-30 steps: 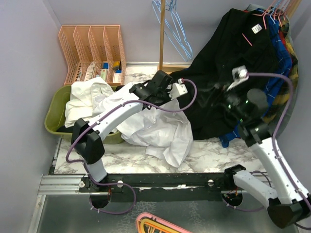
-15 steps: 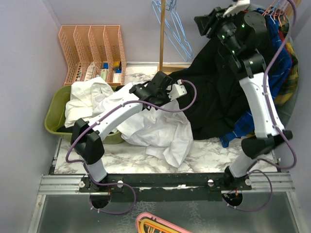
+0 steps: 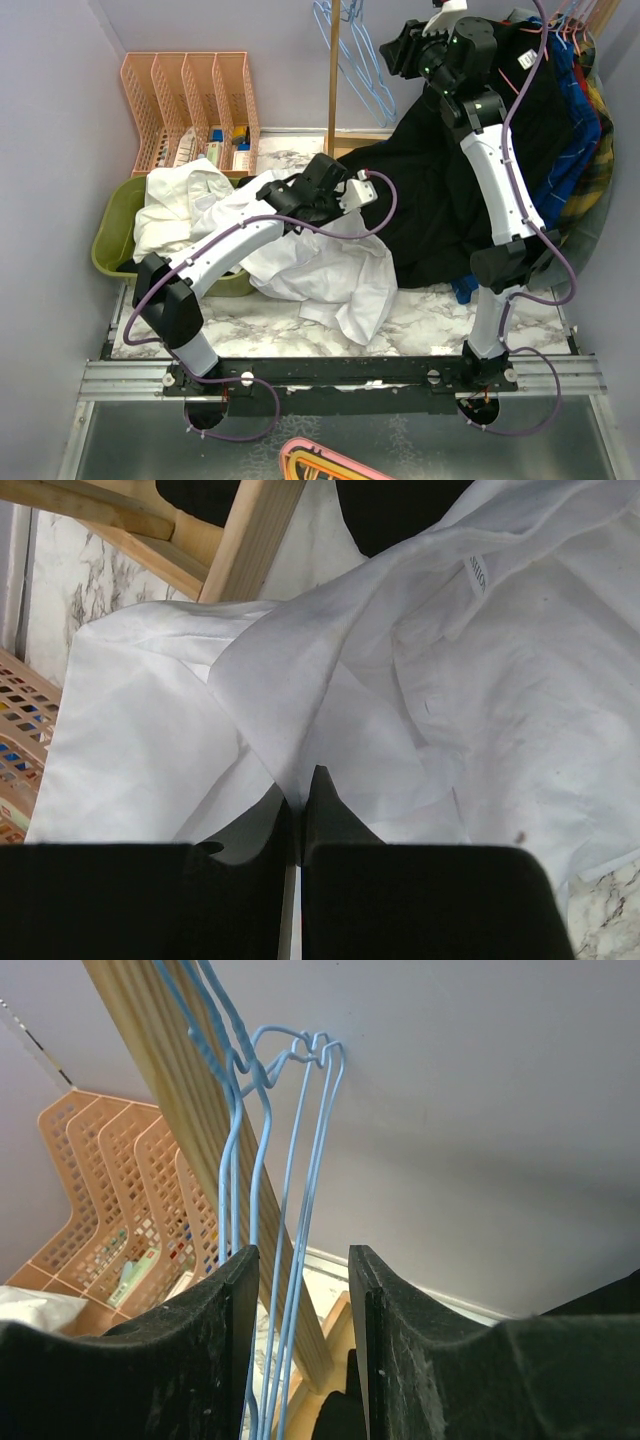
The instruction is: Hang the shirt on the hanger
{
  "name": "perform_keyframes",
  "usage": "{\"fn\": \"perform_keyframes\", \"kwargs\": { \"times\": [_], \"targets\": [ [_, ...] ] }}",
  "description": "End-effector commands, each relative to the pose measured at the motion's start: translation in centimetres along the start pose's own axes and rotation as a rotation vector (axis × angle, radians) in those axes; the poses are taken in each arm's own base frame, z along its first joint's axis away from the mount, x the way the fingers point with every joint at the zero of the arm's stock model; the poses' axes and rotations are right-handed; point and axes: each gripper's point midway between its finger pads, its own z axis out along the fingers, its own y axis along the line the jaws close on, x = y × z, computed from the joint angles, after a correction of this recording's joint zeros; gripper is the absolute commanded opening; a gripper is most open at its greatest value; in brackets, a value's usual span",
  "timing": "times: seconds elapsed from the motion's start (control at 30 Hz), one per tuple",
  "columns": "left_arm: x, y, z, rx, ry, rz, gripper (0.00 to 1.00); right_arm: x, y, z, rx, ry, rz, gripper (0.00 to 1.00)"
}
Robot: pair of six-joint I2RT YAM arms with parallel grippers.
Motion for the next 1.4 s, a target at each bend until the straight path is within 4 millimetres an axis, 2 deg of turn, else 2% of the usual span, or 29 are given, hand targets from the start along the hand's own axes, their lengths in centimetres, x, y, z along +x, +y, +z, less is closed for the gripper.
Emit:
{"fn": "perform_keyframes", "kwargs": {
  "times": [0.0,0.3,0.47,0.6,0.93,1.37],
  "targets": [
    [0.2,1.0,-1.2,-0.053,-0.024,-0.014,0.00,-0.6,0.1,-0.3,-0.014,-0.012,-0.011,0.41],
    [0.3,1.2,-0.9,-0.054,-0.017,-0.020,0.00,2.3,0.4,0.4,-0.048,0.045,0.034,0.40],
    [0.4,1.0,-0.6,-0.046,-0.014,-0.020,0.00,2.9,0.4,0.7,-0.051,0.058,0.047,0.41],
    [0.4,1.0,-0.5,-0.043,-0.014,-0.020,0.00,2.4,0.6,0.3,-0.057,0.046,0.054,0.45],
    [0.5,0.8,-0.3,-0.036,-0.010,-0.019,0.00,2.1,1.0,-0.6,-0.065,0.033,0.073,0.45],
    [0.2,0.9,-0.2,-0.030,-0.009,-0.025,0.00,-1.6,0.8,-1.1,-0.030,-0.047,0.045,0.51]
  ]
}}
